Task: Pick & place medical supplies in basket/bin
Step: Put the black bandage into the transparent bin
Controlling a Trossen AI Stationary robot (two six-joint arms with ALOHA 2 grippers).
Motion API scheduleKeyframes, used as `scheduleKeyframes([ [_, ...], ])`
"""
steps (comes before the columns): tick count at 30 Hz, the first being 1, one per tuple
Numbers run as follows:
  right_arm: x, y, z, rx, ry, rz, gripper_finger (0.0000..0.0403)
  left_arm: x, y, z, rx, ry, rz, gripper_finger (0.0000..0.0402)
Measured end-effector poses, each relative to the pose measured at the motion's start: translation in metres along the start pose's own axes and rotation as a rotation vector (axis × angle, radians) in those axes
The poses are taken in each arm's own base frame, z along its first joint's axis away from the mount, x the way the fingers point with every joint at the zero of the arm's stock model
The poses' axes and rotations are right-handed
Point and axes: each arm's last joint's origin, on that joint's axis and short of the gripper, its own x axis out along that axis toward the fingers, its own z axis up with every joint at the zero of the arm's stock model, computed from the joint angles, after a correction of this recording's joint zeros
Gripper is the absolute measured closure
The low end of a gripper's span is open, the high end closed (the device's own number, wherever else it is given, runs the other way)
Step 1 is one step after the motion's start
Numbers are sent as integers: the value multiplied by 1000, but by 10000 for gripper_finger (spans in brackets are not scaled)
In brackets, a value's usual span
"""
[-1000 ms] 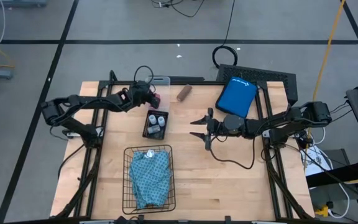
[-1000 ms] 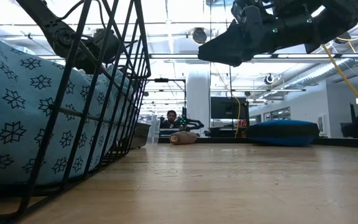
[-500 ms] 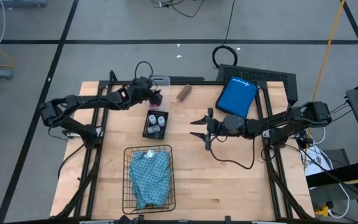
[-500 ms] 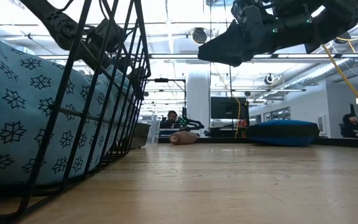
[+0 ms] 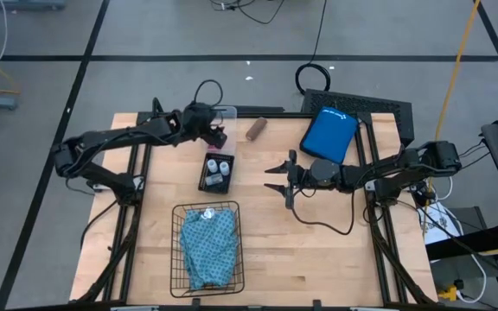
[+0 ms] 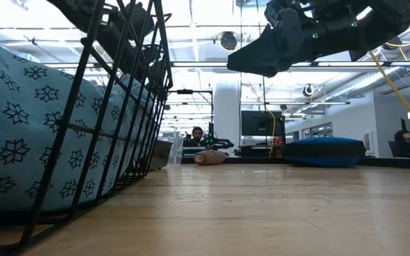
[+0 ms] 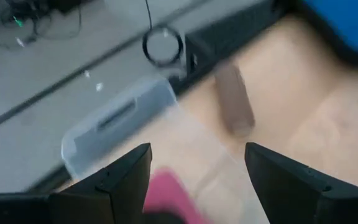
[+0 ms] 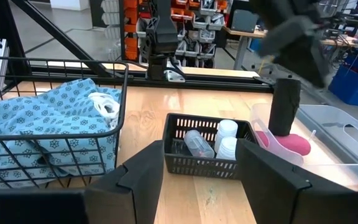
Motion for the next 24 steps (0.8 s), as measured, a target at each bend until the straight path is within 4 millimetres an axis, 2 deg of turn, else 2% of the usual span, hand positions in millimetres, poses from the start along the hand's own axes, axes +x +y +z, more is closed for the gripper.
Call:
scheduleKeyframes([
  [5, 0, 0, 0, 0, 0, 1, 212, -22, -7, -5, -32, 62, -23, 133],
  [11, 0, 0, 0, 0, 2, 0, 214, -41, -13, -26, -56, 122, -45, 133],
  [19, 0, 0, 0, 0, 2, 1, 213, -43, -9, -66, -119, 162, 70, 133],
  [24, 0, 0, 0, 0, 0, 1, 217, -35, -5, -67, -126, 63, 180, 133],
])
